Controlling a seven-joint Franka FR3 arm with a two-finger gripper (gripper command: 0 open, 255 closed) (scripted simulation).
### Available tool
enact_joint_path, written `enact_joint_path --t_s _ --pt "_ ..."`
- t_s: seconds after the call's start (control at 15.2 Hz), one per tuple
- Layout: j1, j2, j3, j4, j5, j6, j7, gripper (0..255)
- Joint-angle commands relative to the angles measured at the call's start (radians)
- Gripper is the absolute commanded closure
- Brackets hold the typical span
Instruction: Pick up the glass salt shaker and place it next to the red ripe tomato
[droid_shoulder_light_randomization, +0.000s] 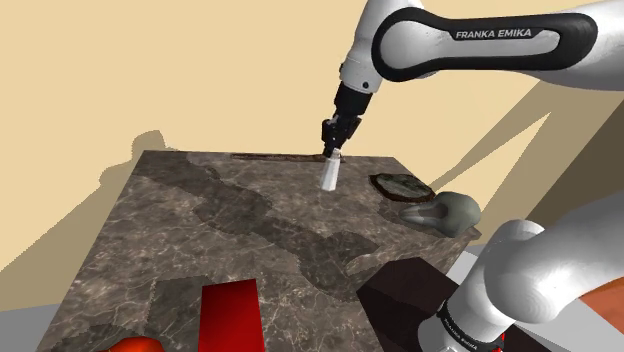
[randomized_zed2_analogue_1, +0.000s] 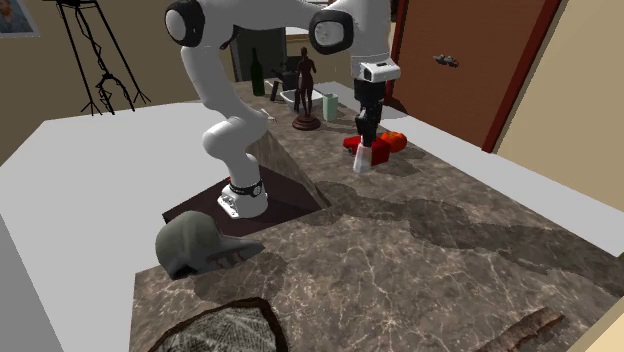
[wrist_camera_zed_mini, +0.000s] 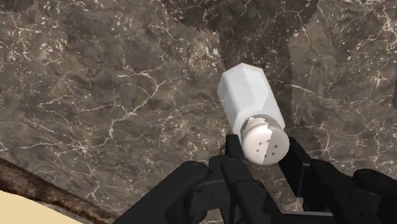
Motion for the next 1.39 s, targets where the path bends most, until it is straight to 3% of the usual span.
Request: enact_joint_path --t_s 0.0,0.66,1.32 --pt "0.013 0.025 0.033 0.024 0.006 0.003 0.045 255" --pt "0.075 0.222 0.21 0.22 -0.015 0.009 0.296 255" --pt "0.165 0.521 0.354 0.544 -0.154 -0.045 0.566 255"
